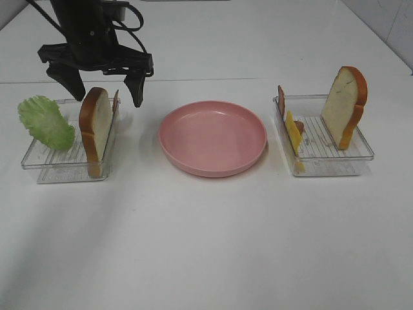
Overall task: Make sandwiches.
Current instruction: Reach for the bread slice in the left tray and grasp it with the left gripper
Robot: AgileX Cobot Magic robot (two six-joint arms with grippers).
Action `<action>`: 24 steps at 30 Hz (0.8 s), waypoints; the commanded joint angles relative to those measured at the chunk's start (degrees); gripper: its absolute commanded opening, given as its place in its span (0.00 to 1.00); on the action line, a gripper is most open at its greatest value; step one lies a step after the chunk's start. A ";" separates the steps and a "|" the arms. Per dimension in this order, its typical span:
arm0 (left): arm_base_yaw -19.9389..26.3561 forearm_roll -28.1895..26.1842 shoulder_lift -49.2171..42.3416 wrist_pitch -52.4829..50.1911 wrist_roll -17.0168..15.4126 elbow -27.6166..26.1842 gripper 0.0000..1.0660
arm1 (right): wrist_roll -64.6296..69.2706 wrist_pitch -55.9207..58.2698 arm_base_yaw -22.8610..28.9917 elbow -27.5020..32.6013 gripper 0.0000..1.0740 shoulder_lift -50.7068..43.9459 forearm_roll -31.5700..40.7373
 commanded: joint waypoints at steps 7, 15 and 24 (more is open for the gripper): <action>-0.34 -0.23 4.41 5.79 0.17 -0.11 0.88 | -0.34 -0.52 -0.06 0.17 0.74 -1.83 0.06; -0.34 0.11 4.81 5.90 1.78 -0.17 0.50 | -0.34 -0.52 -0.06 0.17 0.74 -1.83 0.06; -0.34 1.95 4.76 5.90 0.46 -0.17 0.00 | -0.34 -0.52 -0.06 0.17 0.74 -1.83 0.06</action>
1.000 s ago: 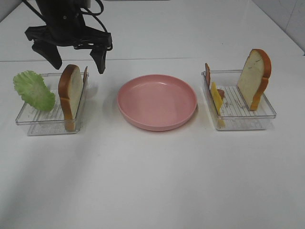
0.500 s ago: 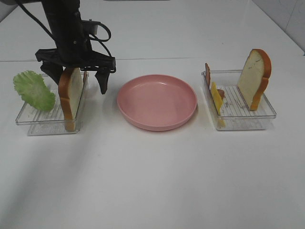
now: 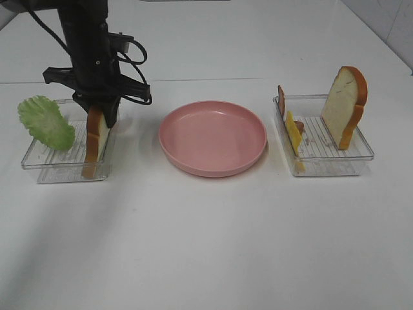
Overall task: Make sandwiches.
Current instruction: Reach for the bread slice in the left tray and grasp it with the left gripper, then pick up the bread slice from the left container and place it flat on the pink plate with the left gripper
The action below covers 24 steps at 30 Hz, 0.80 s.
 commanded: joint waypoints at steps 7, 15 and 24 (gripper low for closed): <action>-0.52 -1.09 -0.17 4.93 -2.64 -0.06 0.00 | -0.34 -0.52 -0.06 0.17 0.74 -1.83 0.06; -0.52 -3.95 -4.70 5.04 -3.38 0.74 0.00 | -0.34 -0.52 -0.06 0.17 0.74 -1.83 0.06; -2.86 -5.27 -17.76 4.64 -4.41 2.64 0.00 | -0.34 -0.52 -0.06 0.17 0.74 -1.83 0.06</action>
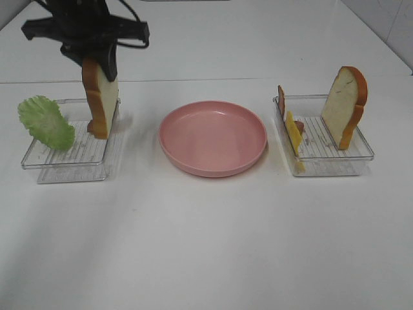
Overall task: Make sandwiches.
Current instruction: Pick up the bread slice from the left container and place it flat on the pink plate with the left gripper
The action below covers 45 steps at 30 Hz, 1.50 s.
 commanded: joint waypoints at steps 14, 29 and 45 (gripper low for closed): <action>-1.66 -29.11 6.93 -15.58 13.06 0.34 0.00 | -0.34 -0.52 -0.06 0.17 0.74 -1.83 0.06; -1.66 -47.33 17.70 -26.18 23.78 0.23 0.00 | -0.34 -0.52 -0.06 0.17 0.74 -1.83 0.06; -1.66 -46.98 20.80 -24.24 23.55 0.23 0.28 | -0.34 -0.52 -0.06 0.17 0.74 -1.83 0.06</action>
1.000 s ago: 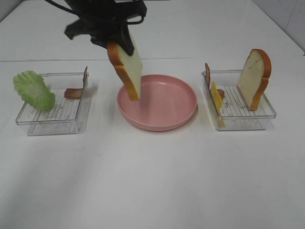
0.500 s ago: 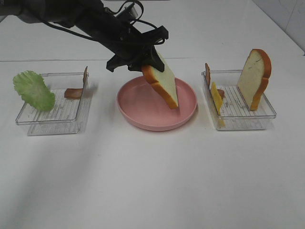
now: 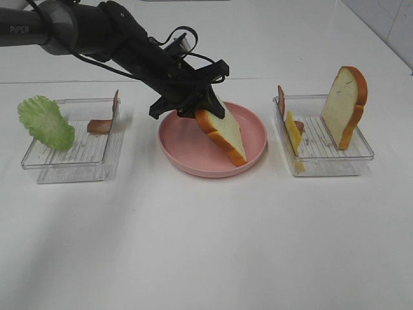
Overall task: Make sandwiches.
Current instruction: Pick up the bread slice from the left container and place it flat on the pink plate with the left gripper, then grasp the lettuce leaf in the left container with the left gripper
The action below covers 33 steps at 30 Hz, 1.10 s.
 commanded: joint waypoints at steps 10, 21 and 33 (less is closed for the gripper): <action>-0.17 12.43 -1.95 9.05 -6.70 -4.01 0.83 | -0.34 -0.52 -0.06 0.17 0.74 -1.83 0.06; -0.86 35.52 -1.89 30.14 -15.30 -23.09 0.84 | -0.34 -0.52 -0.06 0.17 0.74 -1.83 0.06; 4.98 46.93 -24.29 30.02 -12.15 -2.06 0.84 | -0.34 -0.52 -0.06 0.17 0.74 -1.83 0.06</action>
